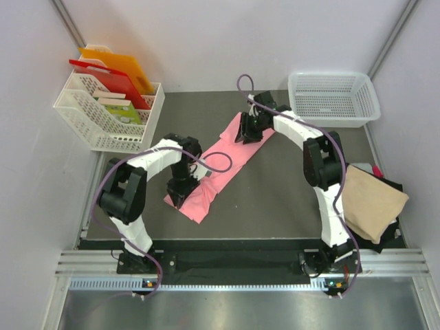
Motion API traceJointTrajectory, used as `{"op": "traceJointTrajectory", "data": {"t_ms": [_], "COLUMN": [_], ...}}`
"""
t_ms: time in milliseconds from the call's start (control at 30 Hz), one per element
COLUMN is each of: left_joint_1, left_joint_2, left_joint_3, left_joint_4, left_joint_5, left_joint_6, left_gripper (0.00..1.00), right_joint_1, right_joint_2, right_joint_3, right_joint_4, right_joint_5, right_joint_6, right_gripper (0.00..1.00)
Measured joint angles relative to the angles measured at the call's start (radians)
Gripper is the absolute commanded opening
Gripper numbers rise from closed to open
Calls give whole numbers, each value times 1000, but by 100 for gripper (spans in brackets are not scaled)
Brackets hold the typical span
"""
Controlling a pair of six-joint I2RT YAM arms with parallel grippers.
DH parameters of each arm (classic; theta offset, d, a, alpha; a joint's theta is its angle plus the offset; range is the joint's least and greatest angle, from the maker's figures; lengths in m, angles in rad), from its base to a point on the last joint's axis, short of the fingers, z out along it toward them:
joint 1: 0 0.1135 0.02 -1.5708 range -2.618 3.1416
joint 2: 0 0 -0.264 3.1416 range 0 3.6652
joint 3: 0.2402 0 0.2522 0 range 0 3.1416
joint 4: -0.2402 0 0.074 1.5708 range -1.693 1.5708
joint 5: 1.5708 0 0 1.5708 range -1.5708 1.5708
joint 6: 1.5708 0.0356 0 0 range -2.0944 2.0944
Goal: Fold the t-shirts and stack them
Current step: Rotate the tshirt 45 degrees
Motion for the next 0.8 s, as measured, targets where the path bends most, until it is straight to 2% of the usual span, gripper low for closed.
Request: {"op": "traceJointTrajectory", "data": {"t_ms": [367,800], "left_joint_1": [6,10], "left_joint_2": [-59,-35], "left_joint_3": [12,76], "left_joint_4": [13,17], "left_joint_5": [-66,-69], "left_joint_6": [11,15], "left_gripper": [25,25], "right_joint_1": [-11,-82], "right_joint_2": [104,317], "right_joint_3": [49,431], "right_joint_4": [-23,-114], "right_joint_5": [7,16], "right_joint_6": [5,-61], "right_gripper": [41,38]}}
